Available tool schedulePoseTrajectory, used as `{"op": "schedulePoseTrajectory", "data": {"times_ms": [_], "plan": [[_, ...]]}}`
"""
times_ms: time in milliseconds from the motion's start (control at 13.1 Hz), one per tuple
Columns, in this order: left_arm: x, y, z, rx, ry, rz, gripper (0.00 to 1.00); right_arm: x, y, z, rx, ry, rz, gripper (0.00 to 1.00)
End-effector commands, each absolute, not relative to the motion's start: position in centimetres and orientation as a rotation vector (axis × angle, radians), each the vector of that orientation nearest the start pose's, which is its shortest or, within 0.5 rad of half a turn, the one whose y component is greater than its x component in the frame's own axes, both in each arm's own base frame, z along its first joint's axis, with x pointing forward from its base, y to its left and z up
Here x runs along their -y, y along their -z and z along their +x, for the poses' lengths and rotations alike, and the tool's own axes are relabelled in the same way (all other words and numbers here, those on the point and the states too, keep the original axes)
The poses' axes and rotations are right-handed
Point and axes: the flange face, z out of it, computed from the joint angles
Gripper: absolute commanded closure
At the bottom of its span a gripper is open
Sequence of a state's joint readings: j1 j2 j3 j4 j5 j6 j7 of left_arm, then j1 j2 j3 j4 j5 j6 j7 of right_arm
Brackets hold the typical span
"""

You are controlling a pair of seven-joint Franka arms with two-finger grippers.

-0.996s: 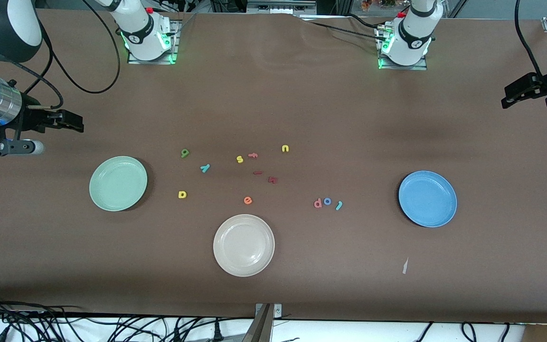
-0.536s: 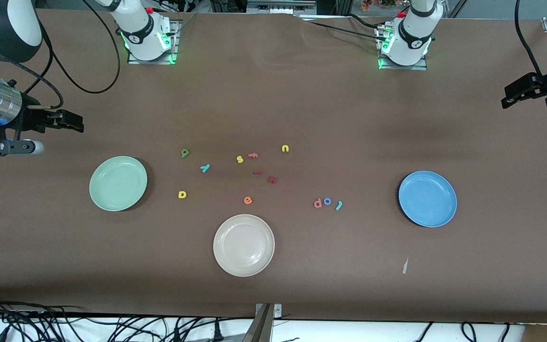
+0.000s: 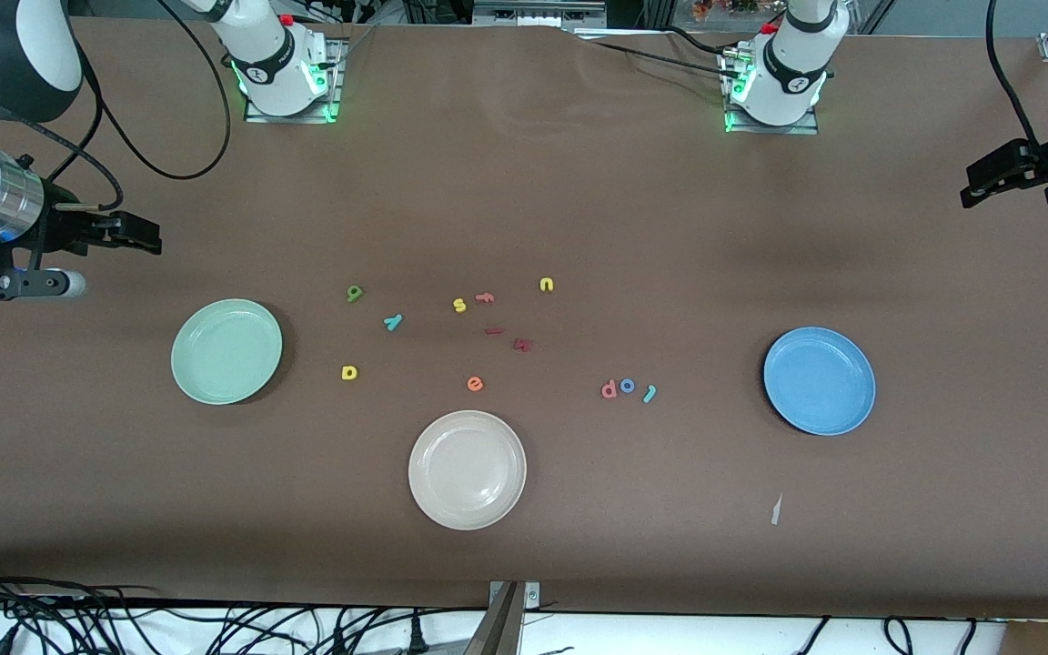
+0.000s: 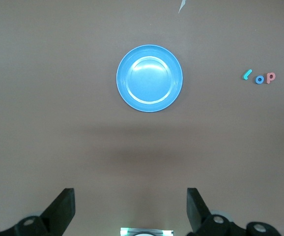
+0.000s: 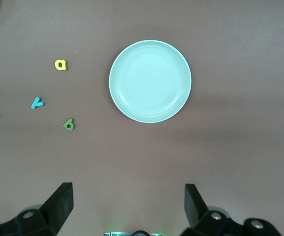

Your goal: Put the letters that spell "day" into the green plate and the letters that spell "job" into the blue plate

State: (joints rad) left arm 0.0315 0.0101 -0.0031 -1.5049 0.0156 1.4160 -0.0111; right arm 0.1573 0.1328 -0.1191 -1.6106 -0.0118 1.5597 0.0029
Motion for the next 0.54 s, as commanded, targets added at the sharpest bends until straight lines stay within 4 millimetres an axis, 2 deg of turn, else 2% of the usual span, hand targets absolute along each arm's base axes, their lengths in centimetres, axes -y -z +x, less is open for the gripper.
{"op": "schedulePoseTrajectory", "data": {"times_ms": [0,460], "plan": [[-1.56,-64.25,54.43,0.066,-0.149,-3.133,0.00,-2.32,-52.84,58.00,0.038,-0.293,-3.145,0.00],[-1.30,-64.25,54.44,0.072,-0.149,-3.140,0.00,-2.71,-52.78,57.88,0.031,-0.289,-3.148,0.00]]}}
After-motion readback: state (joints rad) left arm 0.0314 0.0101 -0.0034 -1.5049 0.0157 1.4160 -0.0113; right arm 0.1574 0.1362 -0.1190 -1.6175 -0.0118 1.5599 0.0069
